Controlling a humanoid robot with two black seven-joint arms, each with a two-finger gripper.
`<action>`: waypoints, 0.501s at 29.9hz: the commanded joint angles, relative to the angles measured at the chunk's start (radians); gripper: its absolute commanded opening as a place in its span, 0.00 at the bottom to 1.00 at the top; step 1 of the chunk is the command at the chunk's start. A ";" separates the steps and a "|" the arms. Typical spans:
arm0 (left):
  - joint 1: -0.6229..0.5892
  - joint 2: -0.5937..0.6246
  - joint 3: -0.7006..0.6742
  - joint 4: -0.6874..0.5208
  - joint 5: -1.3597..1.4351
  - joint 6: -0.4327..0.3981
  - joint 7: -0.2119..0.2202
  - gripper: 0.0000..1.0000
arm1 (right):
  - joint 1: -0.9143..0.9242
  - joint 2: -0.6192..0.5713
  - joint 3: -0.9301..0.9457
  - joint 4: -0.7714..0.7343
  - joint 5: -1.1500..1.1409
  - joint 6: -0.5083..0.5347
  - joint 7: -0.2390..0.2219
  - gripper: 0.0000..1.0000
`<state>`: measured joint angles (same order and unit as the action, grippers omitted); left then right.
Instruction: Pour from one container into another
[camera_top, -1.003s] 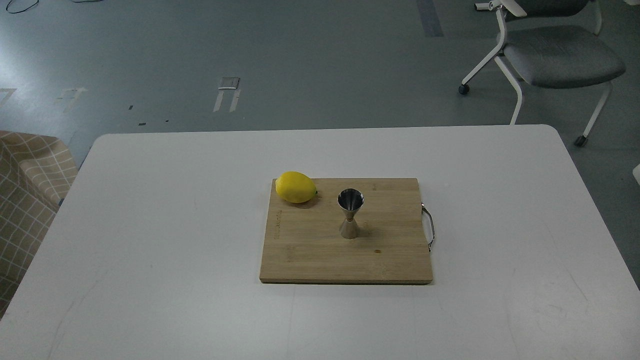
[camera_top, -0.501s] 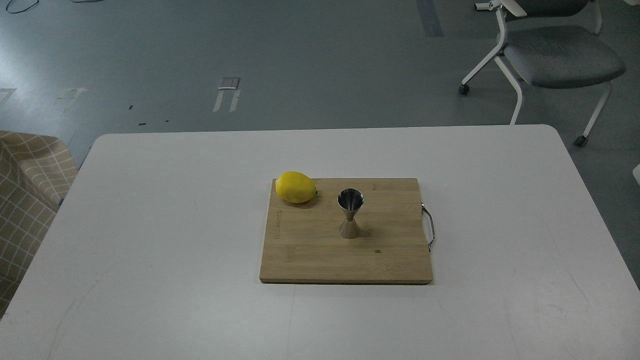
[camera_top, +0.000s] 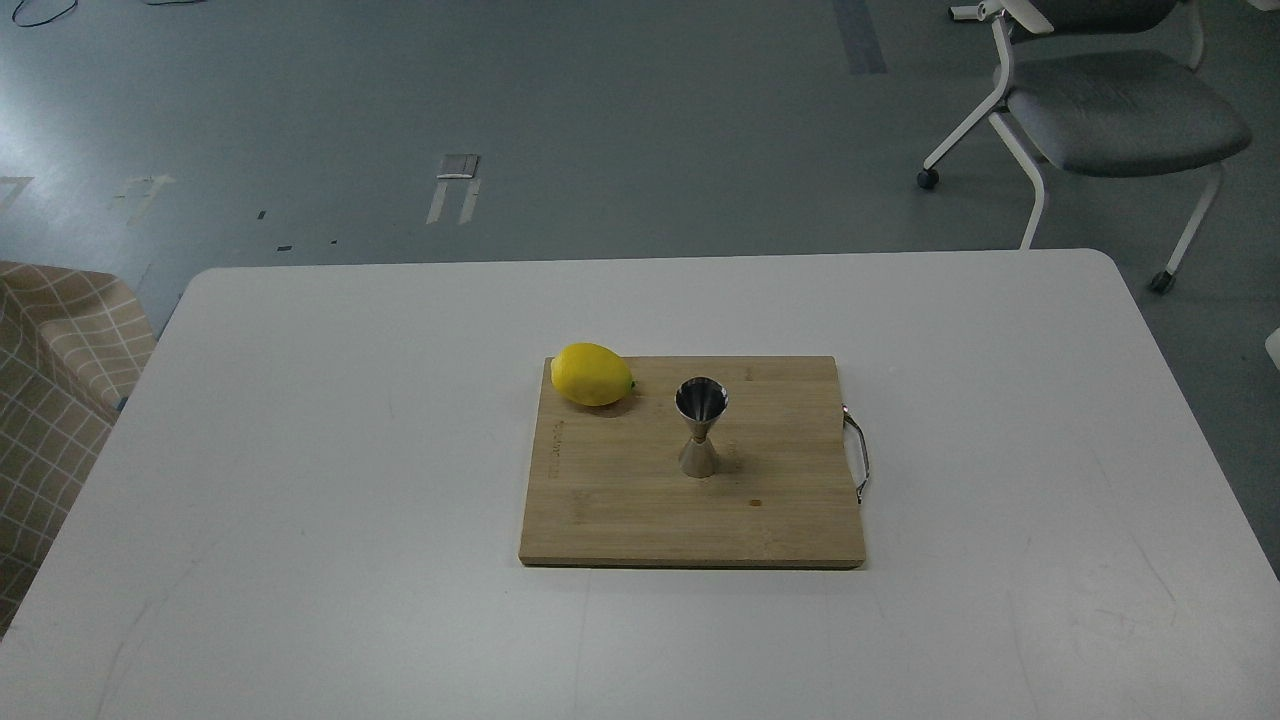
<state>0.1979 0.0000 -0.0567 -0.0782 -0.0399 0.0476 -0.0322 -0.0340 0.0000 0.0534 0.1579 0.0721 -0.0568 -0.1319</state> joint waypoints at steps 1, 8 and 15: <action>0.000 0.000 0.000 0.000 0.000 0.000 0.000 0.99 | -0.006 0.000 0.000 0.000 0.000 0.000 0.000 1.00; 0.000 0.000 0.000 0.000 0.000 0.000 0.000 0.99 | -0.009 0.000 -0.007 0.012 -0.003 0.000 0.000 1.00; 0.000 0.000 0.000 0.000 0.000 0.000 0.000 0.99 | -0.009 0.000 -0.003 0.009 0.000 0.000 0.000 1.00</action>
<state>0.1979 0.0000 -0.0567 -0.0782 -0.0399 0.0476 -0.0322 -0.0430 0.0000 0.0526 0.1648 0.0699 -0.0568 -0.1319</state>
